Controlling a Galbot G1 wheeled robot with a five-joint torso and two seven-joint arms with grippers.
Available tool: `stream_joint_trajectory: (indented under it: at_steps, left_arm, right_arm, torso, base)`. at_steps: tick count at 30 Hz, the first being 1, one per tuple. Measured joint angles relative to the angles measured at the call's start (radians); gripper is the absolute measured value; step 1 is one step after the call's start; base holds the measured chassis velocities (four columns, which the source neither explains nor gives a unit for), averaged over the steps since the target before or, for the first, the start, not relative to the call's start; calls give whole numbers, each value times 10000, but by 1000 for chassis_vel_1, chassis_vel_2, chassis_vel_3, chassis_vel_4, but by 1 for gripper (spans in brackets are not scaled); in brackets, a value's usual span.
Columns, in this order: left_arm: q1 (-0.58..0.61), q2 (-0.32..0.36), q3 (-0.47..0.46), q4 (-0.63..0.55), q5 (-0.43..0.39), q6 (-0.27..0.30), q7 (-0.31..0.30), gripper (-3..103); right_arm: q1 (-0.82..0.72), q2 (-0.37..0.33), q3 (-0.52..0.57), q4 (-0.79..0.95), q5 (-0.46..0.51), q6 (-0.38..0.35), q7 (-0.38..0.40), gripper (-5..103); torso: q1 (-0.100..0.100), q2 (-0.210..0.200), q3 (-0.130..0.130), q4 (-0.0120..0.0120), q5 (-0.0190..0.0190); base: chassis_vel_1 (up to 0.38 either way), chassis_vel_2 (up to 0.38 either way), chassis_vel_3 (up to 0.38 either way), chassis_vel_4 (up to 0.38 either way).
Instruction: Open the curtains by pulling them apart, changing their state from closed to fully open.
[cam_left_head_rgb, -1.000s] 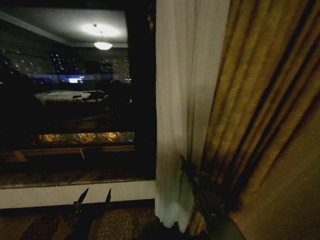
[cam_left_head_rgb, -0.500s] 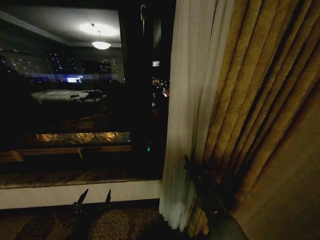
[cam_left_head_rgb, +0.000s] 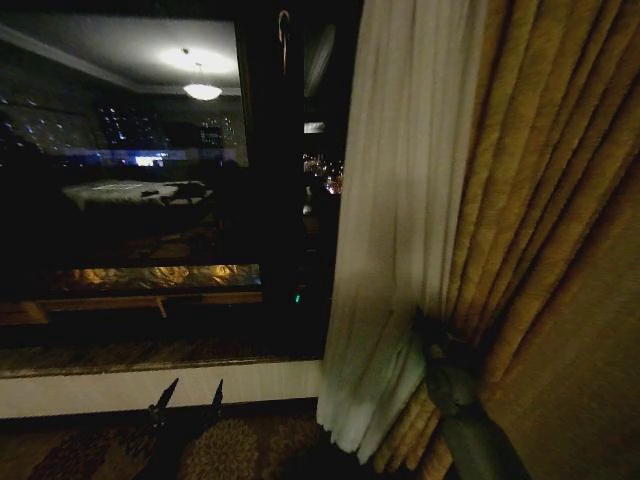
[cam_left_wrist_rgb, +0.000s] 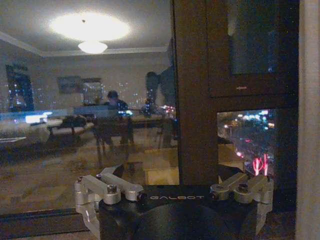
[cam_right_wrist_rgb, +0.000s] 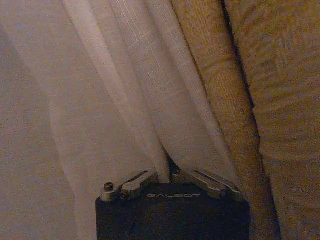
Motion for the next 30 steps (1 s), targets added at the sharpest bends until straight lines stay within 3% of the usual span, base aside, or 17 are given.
stream_joint_trajectory:
  at_steps: [7, 14, 16, 19, 22, 23, 26, 30]
  left_arm:
    - [-133, 74, -25, 11, -44, 56, 3, 100]
    - [-578, 132, -103, -35, -606, 683, -45, 100]
    - [-653, 142, -165, -75, -721, 807, -66, 100]
    - [-951, 275, -357, -165, -956, 1203, -270, 100]
    - [-1090, 321, -410, -211, -998, 1336, -400, 100]
    - [-1170, 361, -470, -296, -1056, 1477, -485, 100]
    - [-1168, 415, -523, -416, -1127, 1613, -563, 100]
    - [-1127, 651, -639, -564, -1226, 1809, -642, 100]
  right_arm:
    - [-552, 111, -301, 959, -71, -373, -189, 0]
    - [-2008, 228, -1145, 3157, -394, -986, -394, 32]
    - [-2356, 220, -1279, 3562, -423, -1103, -406, 32]
    - [-3372, 148, -1473, 4679, -533, -1366, -410, 48]
    - [-3856, 84, -1481, 5020, -725, -1359, -410, 54]
    - [-4330, 11, -1448, 5298, -1012, -1177, -418, 65]
    - [-4638, -27, -1345, 5544, -1211, -1065, -501, 70]
    - [-4951, 91, -1277, 6128, -1883, -1013, -703, 91]
  torso:
    - [0, -3, 3, -2, 5]
    - [0, -3, 2, -2, 0]
    - [1, -3, 2, -2, 1]
    - [0, -2, 0, -1, -1]
    - [0, -2, 1, -4, -2]
    - [0, -2, 0, -2, -1]
    - [0, -2, 0, -1, -1]
    - [0, -1, 0, 0, 0]
  base:
    - [0, 0, 0, 0]
    - [0, 0, 0, 0]
    - [0, 0, 0, 0]
    - [0, 0, 0, 0]
    - [0, 0, 0, 0]
    - [0, 0, 0, 0]
    - [0, 0, 0, 0]
    - [0, 0, 0, 0]
